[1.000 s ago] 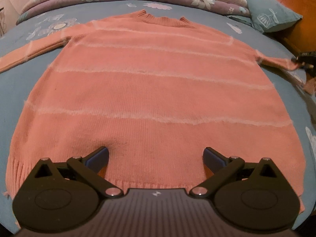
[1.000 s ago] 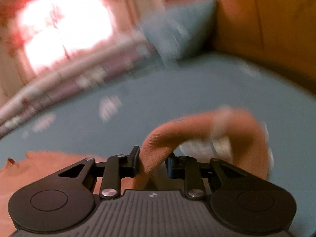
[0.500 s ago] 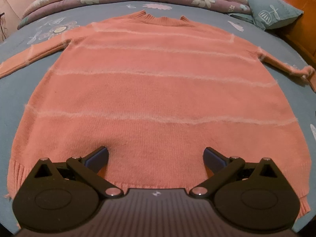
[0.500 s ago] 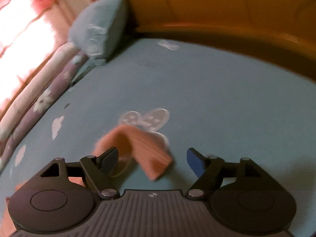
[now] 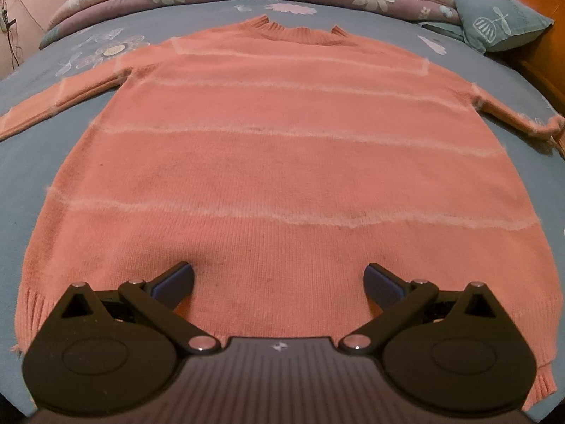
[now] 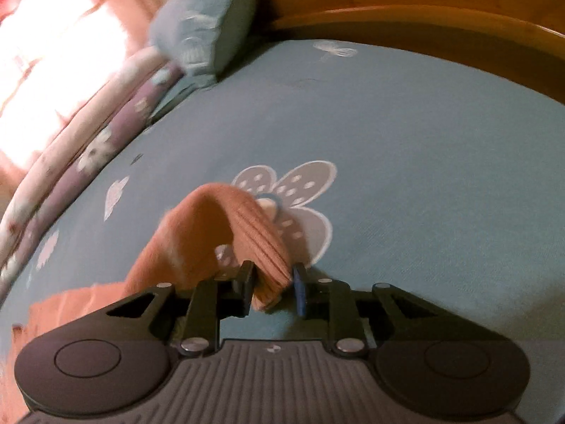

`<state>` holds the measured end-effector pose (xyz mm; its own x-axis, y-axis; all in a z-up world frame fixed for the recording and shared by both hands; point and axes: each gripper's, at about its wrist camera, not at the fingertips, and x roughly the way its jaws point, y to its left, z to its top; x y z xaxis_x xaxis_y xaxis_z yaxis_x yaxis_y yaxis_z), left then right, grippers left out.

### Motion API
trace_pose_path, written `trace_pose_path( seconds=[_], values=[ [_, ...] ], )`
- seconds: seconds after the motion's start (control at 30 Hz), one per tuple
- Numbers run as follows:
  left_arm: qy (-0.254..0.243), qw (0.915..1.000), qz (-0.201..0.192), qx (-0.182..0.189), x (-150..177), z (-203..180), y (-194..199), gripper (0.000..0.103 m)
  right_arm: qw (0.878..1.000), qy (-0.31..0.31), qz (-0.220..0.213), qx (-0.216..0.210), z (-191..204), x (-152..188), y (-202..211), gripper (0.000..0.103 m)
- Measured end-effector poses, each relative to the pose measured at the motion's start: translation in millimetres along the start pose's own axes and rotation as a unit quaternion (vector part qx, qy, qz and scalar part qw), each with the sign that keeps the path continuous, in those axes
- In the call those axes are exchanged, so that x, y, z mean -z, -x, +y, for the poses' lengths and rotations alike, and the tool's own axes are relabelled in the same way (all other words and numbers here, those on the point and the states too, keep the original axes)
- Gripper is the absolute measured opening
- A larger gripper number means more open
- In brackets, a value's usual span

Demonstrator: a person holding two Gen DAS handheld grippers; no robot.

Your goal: Fold clothes

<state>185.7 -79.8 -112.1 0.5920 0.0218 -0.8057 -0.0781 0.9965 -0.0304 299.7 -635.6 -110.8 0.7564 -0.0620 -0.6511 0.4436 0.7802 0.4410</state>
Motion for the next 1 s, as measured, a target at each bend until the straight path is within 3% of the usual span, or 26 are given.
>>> trace_pose_path(
  seconds=[0.17, 0.27, 0.43, 0.47, 0.5, 0.63, 0.77, 0.87, 1.0],
  values=[
    [0.0, 1.0, 0.001, 0.004, -1, 3, 0, 0.102, 0.998, 0.017, -0.04, 0.034, 9, -2, 1, 0.018],
    [-0.001, 1.0, -0.001, 0.004, 0, 2, 0, 0.102, 0.992, 0.03, -0.086, 0.086, 11, -13, 13, 0.018],
    [-0.002, 1.0, -0.003, 0.003, 0, 2, 0, 0.102, 0.976, -0.026, -0.146, 0.158, -5, -21, 36, 0.02],
    [-0.002, 1.0, -0.004, 0.003, 1, 2, 0, 0.102, 0.97, -0.041, -0.157, 0.179, -9, -21, 39, 0.026],
    [-0.002, 1.0, -0.004, 0.003, 1, 2, 0, 0.102, 0.969, -0.051, -0.156, 0.184, -14, -21, 41, 0.028],
    [-0.003, 1.0, -0.006, 0.002, 1, 2, 0, 0.102, 0.983, -0.077, -0.118, 0.12, -26, -21, 38, 0.04],
    [-0.004, 1.0, -0.008, 0.002, 2, 2, 0, 0.102, 0.991, -0.078, -0.081, 0.068, -22, -17, 21, 0.072],
    [-0.006, 1.0, -0.008, 0.003, 1, 3, 0, 0.102, 0.991, -0.038, -0.061, 0.11, -10, -9, 5, 0.075],
    [-0.008, 0.9999, -0.011, 0.003, 2, 3, -1, 0.102, 0.981, 0.065, -0.059, 0.172, 14, 3, -11, 0.074]
  ],
)
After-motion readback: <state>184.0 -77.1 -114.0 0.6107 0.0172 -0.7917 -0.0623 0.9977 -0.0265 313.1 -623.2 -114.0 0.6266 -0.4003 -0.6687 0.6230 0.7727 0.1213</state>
